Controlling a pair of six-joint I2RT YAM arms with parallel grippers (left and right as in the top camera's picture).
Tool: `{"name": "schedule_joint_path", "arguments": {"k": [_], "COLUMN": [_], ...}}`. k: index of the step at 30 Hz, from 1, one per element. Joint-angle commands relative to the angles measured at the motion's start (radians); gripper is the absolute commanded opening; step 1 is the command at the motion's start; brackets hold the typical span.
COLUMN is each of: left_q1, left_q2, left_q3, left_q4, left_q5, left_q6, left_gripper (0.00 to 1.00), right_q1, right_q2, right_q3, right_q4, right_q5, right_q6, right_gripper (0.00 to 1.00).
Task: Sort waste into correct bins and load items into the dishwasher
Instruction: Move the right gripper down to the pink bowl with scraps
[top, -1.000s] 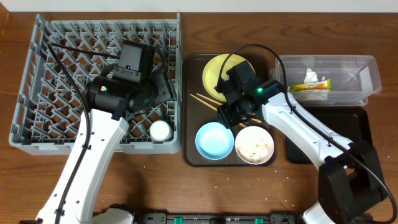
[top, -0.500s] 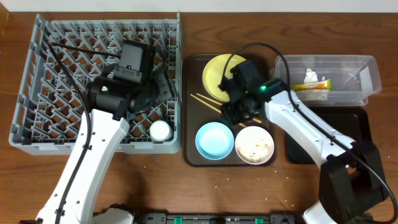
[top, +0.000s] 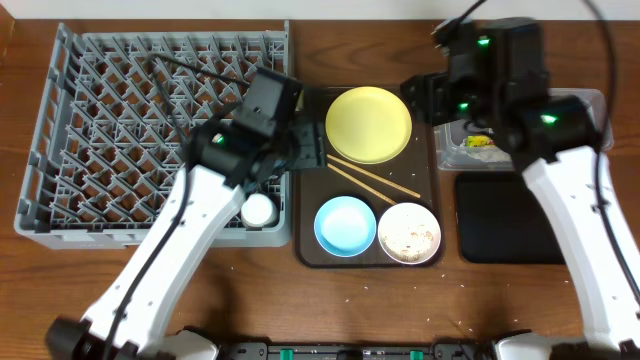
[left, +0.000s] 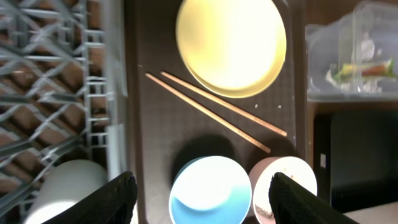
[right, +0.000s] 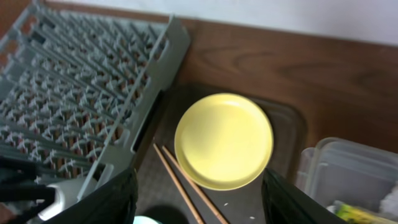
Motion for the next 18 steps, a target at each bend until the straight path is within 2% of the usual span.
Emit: {"name": "schedule_joint_path", "arguments": {"k": [1, 6, 7, 9, 12, 15, 18], "left_q1": [-0.006, 0.043, 0.056, 0.081, 0.108, 0.127, 0.132], "left_q2": [0.055, 0.057, 0.057, 0.057, 0.057, 0.058, 0.058], "left_q3": [0.045, 0.065, 0.065, 0.065, 0.065, 0.064, 0.064], "left_q4": [-0.004, -0.008, -0.009, -0.019, -0.040, -0.043, -0.043], "left_q5": [0.032, -0.018, -0.018, -0.035, -0.101, -0.139, -0.176], "left_q6": [0.047, 0.034, 0.034, 0.021, -0.015, -0.014, -0.014], "left_gripper": [0.68, 0.68, 0.68, 0.68, 0.69, 0.69, 0.69], "right_q1": [-0.008, 0.051, 0.064, 0.095, 0.138, 0.179, 0.217], "right_q2": [-0.002, 0.030, 0.036, 0.043, 0.043, 0.043, 0.043], "right_q3": [0.002, -0.040, -0.058, -0.102, -0.177, -0.254, -0.326], "right_q4": [-0.044, -0.218, -0.247, -0.291, -0.309, -0.288, -0.258], "right_q5": [0.001, -0.001, -0.002, -0.002, 0.003, 0.042, 0.140], "right_q6": [0.017, 0.060, 0.089, 0.183, 0.306, 0.427, 0.555], "right_gripper": [0.60, 0.51, 0.50, 0.41, 0.36, 0.36, 0.41]}}
